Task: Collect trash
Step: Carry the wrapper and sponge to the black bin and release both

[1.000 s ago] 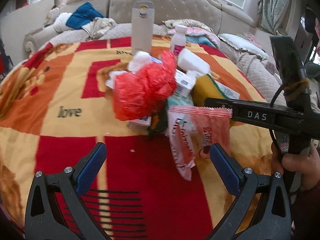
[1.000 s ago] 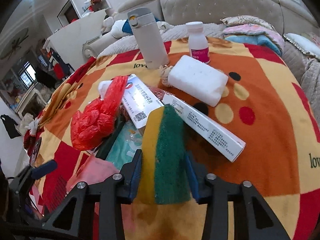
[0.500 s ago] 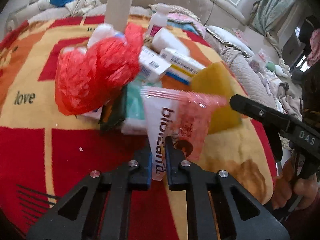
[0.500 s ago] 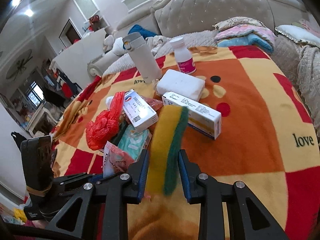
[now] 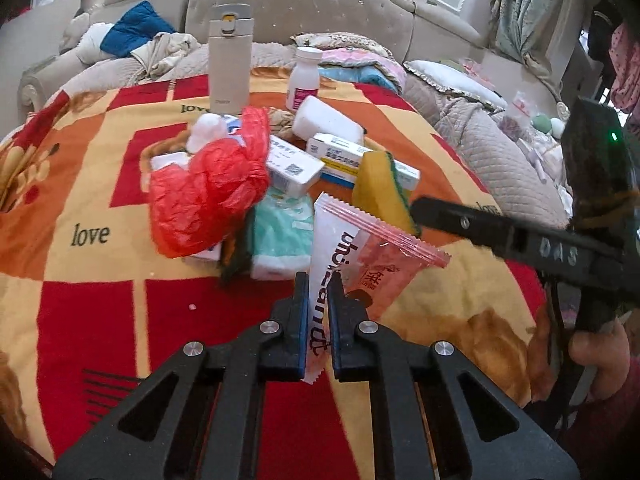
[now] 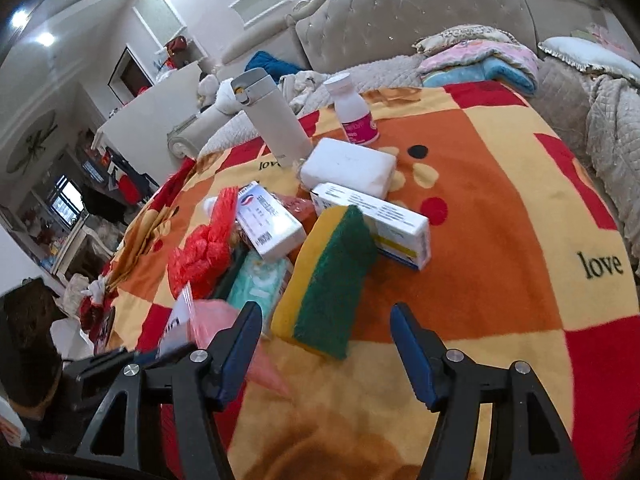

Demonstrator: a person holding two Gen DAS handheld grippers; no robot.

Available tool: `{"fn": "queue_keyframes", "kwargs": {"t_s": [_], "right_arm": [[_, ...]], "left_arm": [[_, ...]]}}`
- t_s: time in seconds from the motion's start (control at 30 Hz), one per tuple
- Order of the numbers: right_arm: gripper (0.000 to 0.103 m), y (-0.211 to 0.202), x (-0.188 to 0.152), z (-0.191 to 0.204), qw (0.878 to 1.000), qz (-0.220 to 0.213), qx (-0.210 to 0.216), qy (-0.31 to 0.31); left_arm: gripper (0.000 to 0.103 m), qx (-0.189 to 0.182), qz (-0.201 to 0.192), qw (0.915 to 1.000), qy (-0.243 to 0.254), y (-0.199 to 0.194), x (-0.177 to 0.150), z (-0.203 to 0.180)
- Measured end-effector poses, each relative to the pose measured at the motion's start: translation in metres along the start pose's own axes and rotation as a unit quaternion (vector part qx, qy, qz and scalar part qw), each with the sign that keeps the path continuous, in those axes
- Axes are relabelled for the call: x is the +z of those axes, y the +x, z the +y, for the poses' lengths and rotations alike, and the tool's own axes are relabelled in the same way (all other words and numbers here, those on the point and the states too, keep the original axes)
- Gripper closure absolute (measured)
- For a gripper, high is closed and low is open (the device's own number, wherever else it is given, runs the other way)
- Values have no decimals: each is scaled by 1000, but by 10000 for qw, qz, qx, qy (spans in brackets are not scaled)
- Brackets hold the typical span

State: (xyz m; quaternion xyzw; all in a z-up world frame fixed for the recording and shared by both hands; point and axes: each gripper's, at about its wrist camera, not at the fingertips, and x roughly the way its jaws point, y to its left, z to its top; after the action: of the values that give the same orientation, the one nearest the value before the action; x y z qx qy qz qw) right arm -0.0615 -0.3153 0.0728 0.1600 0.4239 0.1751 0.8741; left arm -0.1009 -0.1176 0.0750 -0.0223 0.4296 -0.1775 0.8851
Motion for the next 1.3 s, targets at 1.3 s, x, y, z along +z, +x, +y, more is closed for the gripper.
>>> {"fn": "queue_keyframes", "kwargs": {"t_s": [1.3], "right_arm": [[61,-63,3,-48,9990,-289,-240,258]], "left_arm": [[98,-624,-29,9980,-6,0,23,-41]]}}
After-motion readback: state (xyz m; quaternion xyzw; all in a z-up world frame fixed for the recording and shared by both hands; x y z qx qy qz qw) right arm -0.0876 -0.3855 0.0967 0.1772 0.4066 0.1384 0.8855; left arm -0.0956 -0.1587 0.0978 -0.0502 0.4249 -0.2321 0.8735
